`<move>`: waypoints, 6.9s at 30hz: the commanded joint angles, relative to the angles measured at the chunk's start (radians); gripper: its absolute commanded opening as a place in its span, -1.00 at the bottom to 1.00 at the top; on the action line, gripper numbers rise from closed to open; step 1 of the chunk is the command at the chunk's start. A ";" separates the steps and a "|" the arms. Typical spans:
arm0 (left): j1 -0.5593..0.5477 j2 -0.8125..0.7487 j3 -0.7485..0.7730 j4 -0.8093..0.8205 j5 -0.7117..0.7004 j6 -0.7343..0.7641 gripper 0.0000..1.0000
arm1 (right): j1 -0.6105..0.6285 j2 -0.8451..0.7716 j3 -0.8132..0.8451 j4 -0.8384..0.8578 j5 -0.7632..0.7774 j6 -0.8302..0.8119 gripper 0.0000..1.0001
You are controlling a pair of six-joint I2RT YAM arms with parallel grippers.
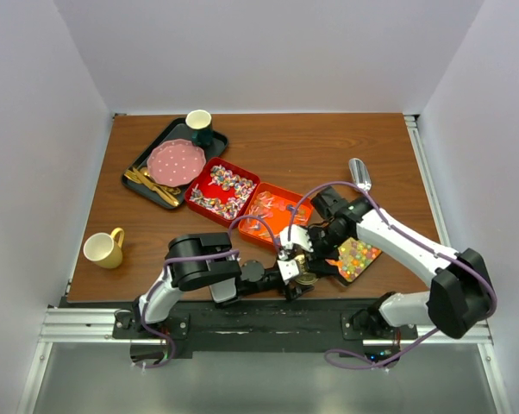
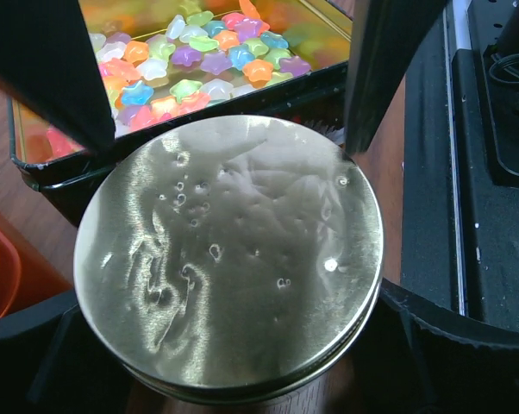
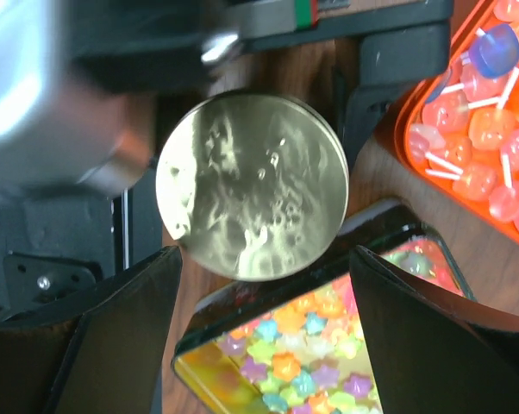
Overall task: Pack the candies
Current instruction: Screw the box lid onto the packing bottle.
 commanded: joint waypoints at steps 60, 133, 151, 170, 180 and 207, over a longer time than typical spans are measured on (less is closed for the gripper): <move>0.087 0.053 -0.062 0.142 0.005 0.035 -1.00 | -0.006 -0.236 -0.104 -0.179 0.051 0.112 0.60; 0.099 0.060 -0.051 0.119 -0.001 0.012 -1.00 | 0.029 -0.033 -0.043 -0.067 -0.043 0.112 0.54; 0.091 0.060 -0.042 0.082 0.058 0.000 -1.00 | -0.025 -0.009 0.106 0.091 -0.101 0.275 0.55; 0.100 0.061 -0.044 0.093 0.020 0.003 -1.00 | 0.020 0.097 0.098 -0.009 -0.124 0.098 0.53; 0.110 0.070 -0.039 0.098 -0.001 0.009 -1.00 | 0.020 -0.043 -0.009 -0.136 -0.075 0.083 0.53; 0.108 0.067 -0.037 0.081 0.057 0.001 -1.00 | 0.000 0.028 0.041 0.001 -0.167 -0.307 0.97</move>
